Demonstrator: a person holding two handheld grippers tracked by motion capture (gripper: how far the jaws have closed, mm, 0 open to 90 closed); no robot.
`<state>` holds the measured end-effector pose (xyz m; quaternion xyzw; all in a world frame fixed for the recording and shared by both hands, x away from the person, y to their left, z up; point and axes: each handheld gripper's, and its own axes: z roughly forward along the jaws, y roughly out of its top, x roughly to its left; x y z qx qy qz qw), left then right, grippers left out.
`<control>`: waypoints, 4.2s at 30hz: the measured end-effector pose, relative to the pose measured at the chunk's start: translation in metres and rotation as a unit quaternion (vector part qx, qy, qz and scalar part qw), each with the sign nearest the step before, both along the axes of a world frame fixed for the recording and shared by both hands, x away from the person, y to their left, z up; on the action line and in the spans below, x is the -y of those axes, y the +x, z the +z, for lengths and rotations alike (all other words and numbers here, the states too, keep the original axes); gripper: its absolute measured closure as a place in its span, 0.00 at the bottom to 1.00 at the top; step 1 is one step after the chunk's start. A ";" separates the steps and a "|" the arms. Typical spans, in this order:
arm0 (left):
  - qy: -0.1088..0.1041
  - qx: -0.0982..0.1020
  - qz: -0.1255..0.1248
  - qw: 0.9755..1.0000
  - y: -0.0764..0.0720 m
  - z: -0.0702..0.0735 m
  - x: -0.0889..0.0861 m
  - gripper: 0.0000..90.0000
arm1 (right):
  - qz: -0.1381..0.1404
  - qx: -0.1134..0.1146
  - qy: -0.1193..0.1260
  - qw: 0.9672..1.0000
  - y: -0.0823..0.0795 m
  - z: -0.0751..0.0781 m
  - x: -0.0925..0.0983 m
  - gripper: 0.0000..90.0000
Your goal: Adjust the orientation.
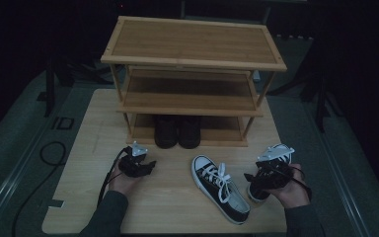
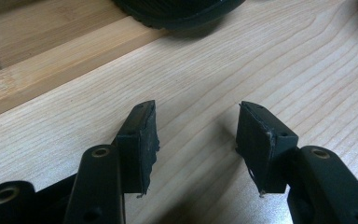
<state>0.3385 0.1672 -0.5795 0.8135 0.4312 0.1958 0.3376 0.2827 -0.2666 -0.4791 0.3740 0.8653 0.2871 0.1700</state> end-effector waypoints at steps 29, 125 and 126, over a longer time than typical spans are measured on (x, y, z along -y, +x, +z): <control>-0.004 0.006 0.000 1.000 -0.001 -0.001 -0.001 0.54 | -0.184 -0.032 -0.015 0.982 0.005 -0.021 0.063 0.54; -0.003 0.004 -0.005 1.000 0.000 -0.001 -0.002 0.53 | -0.071 0.060 0.021 0.995 0.021 -0.034 0.005 0.94; -0.003 0.004 -0.005 1.000 0.000 -0.001 -0.002 0.53 | -0.071 0.060 0.021 0.995 0.021 -0.034 0.005 0.94</control>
